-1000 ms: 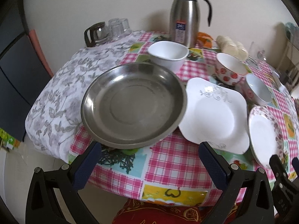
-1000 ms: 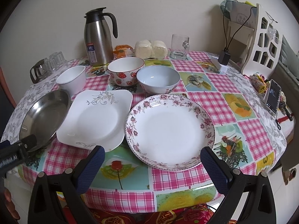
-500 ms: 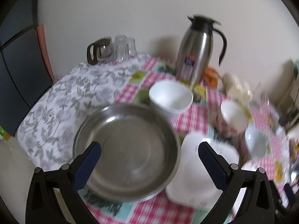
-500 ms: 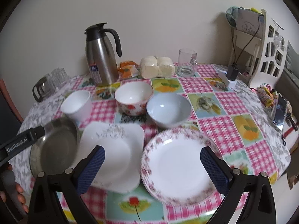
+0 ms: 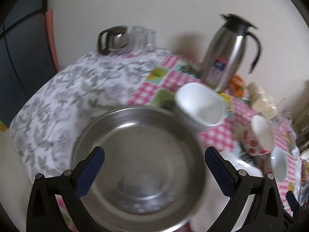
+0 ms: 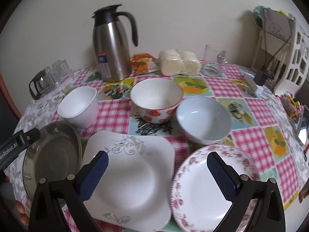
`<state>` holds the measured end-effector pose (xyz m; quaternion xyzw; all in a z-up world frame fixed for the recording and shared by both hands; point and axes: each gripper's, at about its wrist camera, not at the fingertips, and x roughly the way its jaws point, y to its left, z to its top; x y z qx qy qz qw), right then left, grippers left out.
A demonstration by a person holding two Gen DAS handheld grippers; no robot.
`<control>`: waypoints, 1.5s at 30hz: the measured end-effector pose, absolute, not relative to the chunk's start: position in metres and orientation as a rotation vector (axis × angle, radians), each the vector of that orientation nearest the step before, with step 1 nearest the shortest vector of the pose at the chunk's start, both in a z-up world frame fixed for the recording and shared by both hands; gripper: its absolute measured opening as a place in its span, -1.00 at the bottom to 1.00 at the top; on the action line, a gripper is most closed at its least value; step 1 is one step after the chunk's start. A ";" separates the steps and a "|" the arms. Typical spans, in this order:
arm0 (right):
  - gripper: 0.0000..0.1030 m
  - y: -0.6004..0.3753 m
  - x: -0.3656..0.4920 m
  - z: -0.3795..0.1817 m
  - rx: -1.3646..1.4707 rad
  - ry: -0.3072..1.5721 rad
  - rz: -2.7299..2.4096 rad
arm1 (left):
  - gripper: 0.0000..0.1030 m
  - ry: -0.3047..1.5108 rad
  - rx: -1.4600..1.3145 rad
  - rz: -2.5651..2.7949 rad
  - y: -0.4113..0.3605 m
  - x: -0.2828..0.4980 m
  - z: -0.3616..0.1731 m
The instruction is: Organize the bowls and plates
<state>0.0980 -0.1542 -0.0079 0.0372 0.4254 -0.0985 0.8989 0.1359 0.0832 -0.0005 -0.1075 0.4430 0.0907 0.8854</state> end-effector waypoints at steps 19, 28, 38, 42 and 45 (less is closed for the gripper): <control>1.00 -0.057 0.105 -0.049 -0.024 0.923 0.064 | 1.00 1.075 -0.399 0.352 0.179 0.132 -0.053; 0.77 -0.044 0.109 -0.067 -0.005 0.992 0.126 | 0.55 1.121 -0.500 0.352 0.194 0.132 -0.077; 0.30 -0.041 0.112 -0.077 0.044 1.019 0.174 | -0.15 1.073 -0.539 0.381 0.203 0.131 -0.082; 0.00 -0.039 0.112 -0.079 0.047 1.023 0.174 | -0.49 1.049 -0.619 0.357 0.216 0.125 -0.084; -0.18 -0.036 0.113 -0.080 0.043 1.020 0.172 | -0.52 1.050 -0.612 0.368 0.219 0.124 -0.083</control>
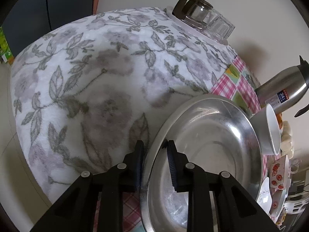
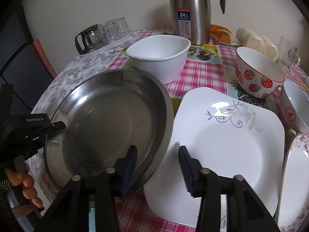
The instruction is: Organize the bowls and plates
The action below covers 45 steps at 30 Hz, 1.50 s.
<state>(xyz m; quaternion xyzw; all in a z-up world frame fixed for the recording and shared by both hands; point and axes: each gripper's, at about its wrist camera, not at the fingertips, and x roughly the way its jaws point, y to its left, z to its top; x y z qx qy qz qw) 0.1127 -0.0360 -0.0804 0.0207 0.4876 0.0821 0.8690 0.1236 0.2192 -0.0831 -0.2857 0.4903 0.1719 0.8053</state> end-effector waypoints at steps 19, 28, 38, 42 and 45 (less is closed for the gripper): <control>-0.34 -0.010 0.107 -0.069 -0.017 0.977 0.211 | -0.53 1.035 -0.706 0.437 0.250 0.109 -0.086; -0.37 0.003 0.107 -0.085 -0.042 1.001 0.240 | -0.49 1.044 -0.694 0.441 0.250 0.110 -0.088; -0.39 0.011 0.104 -0.083 -0.067 0.975 0.264 | -0.55 1.040 -0.664 0.425 0.249 0.111 -0.084; -0.40 0.010 0.103 -0.076 -0.067 0.959 0.265 | -0.58 1.033 -0.649 0.418 0.248 0.110 -0.078; -0.40 0.007 0.103 -0.071 -0.051 0.949 0.272 | -0.59 1.025 -0.638 0.406 0.247 0.109 -0.073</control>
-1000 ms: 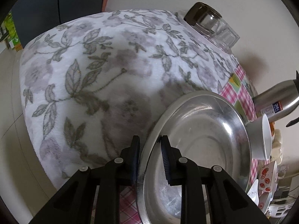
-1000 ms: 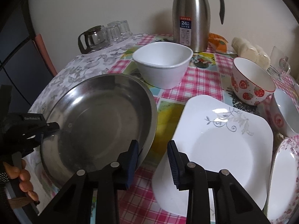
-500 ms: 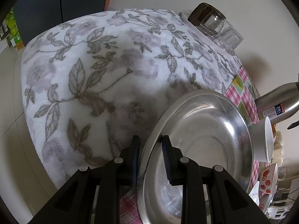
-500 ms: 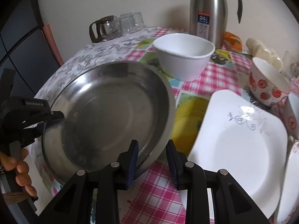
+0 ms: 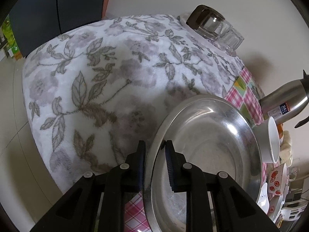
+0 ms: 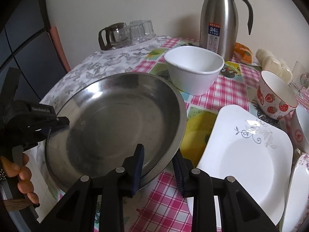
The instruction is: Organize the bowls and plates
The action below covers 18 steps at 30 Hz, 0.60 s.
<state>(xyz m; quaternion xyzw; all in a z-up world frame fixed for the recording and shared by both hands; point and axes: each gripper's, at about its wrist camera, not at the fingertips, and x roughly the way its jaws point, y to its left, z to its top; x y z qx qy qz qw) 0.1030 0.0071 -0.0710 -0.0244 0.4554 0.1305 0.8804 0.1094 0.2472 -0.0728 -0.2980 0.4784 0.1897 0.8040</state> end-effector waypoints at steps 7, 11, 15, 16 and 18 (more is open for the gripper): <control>-0.40 0.002 0.098 -0.056 -0.027 0.914 0.279 | -0.60 0.989 -0.610 0.387 0.243 0.106 -0.053; -0.40 -0.002 0.095 -0.041 -0.019 0.879 0.283 | -0.60 0.948 -0.601 0.368 0.238 0.102 -0.035; -0.40 -0.009 0.090 -0.025 -0.006 0.839 0.284 | -0.60 0.905 -0.580 0.344 0.229 0.099 -0.016; -0.40 -0.010 0.089 -0.022 -0.006 0.832 0.281 | -0.60 0.895 -0.566 0.339 0.225 0.098 -0.012; -0.40 -0.016 0.086 -0.015 -0.008 0.814 0.276 | -0.60 0.880 -0.549 0.329 0.218 0.097 -0.005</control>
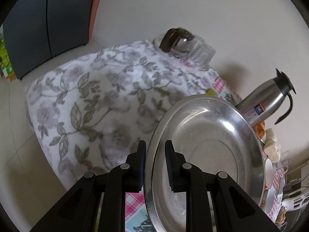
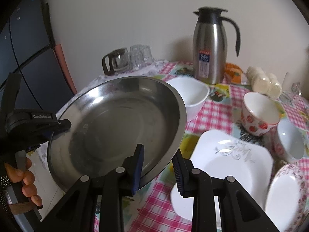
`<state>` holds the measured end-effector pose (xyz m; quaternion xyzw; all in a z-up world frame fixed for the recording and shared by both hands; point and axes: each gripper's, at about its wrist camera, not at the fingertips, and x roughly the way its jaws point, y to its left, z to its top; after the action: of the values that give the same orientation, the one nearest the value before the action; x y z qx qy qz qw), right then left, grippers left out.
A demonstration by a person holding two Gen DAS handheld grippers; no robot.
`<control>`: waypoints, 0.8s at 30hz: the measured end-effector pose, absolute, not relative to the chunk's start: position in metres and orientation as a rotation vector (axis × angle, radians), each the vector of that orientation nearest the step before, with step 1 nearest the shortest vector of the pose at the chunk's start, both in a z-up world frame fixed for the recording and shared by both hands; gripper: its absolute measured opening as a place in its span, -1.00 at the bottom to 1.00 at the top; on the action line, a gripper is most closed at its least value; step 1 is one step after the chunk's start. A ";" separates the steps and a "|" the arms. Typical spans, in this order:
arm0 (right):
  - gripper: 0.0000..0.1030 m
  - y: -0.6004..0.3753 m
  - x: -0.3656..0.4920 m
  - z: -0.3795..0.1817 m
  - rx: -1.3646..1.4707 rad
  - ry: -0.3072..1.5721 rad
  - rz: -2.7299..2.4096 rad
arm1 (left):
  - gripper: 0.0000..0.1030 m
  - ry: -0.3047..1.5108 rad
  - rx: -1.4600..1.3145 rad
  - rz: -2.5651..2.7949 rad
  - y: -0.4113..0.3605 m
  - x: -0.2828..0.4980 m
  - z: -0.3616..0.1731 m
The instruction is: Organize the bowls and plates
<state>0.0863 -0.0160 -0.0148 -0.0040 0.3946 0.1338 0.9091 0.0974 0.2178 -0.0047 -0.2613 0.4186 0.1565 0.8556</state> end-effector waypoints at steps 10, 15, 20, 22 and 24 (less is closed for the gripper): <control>-0.40 -0.061 0.076 0.009 0.056 0.766 0.234 | -0.60 0.828 -0.492 0.236 0.175 0.097 0.022; -0.40 -0.083 0.068 0.018 0.077 0.751 0.202 | -0.60 0.830 -0.466 0.192 0.151 0.099 0.027; -0.40 -0.110 0.060 0.029 0.090 0.722 0.177 | -0.60 0.822 -0.426 0.140 0.123 0.098 0.036; -0.40 -0.120 0.056 0.033 0.091 0.712 0.164 | -0.60 0.814 -0.408 0.122 0.112 0.097 0.040; -0.40 -0.132 0.052 0.037 0.096 0.704 0.150 | -0.60 0.811 -0.397 0.098 0.101 0.097 0.044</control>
<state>0.0524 -0.1316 0.0366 0.0468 0.3443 0.0732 0.9348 0.0969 0.1009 0.0435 -0.1919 0.3917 0.0475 0.8986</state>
